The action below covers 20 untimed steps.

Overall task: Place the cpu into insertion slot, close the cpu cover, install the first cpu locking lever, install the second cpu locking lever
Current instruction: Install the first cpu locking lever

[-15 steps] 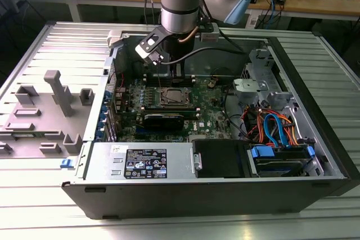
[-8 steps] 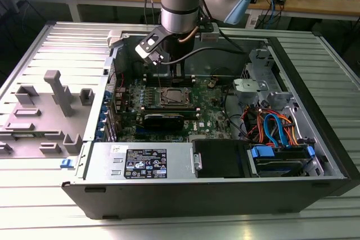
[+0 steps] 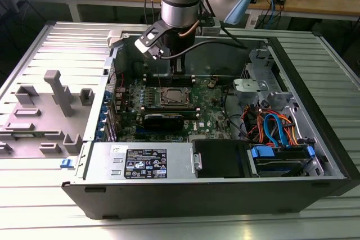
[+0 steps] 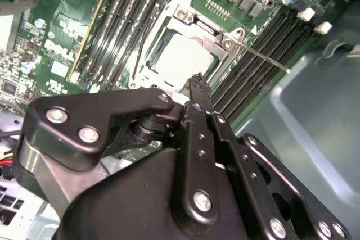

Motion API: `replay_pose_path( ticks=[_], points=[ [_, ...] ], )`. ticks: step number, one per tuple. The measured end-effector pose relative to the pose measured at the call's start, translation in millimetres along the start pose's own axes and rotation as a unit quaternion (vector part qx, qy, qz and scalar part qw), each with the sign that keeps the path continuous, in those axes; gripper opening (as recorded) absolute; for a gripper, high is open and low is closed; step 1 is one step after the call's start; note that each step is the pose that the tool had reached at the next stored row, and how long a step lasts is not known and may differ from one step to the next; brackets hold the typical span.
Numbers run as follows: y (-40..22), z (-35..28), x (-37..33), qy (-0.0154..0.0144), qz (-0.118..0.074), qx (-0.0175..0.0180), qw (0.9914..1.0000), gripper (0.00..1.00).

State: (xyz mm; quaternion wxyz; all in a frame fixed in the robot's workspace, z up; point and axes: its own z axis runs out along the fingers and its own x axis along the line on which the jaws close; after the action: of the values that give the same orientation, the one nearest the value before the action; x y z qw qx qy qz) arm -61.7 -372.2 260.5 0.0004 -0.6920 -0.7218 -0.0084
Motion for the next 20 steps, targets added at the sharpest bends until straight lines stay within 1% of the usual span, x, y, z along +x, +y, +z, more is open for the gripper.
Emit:
replay_pose_path(
  ticks=[7, 9, 10, 12, 13, 14, 15, 20],
  points=[
    [0.0, -0.2, 0.0, -0.0003, 0.000, 0.0000, 1.00000, 0.11],
    [0.0, -0.2, 0.0, -0.0002, -0.010, 0.0001, 0.99995, 0.11],
    [0.0, -0.2, 0.0, -0.0001, -0.018, 0.0002, 0.99984, 0.11],
    [0.0, -0.2, 0.0, 0.0001, -0.035, 0.0004, 0.99939, 0.11],
    [0.0, -0.2, 0.0, 0.0003, -0.047, 0.0006, 0.99890, 0.11],
    [0.0, -0.2, 0.0, 0.0004, -0.055, 0.0006, 0.99851, 0.11],
    [0.0, -0.2, 0.0, 0.0005, -0.066, 0.0008, 0.99780, 0.11],
    [0.0, -0.2, 0.0, 0.0009, -0.102, 0.0012, 0.99475, 0.11]
  ],
)
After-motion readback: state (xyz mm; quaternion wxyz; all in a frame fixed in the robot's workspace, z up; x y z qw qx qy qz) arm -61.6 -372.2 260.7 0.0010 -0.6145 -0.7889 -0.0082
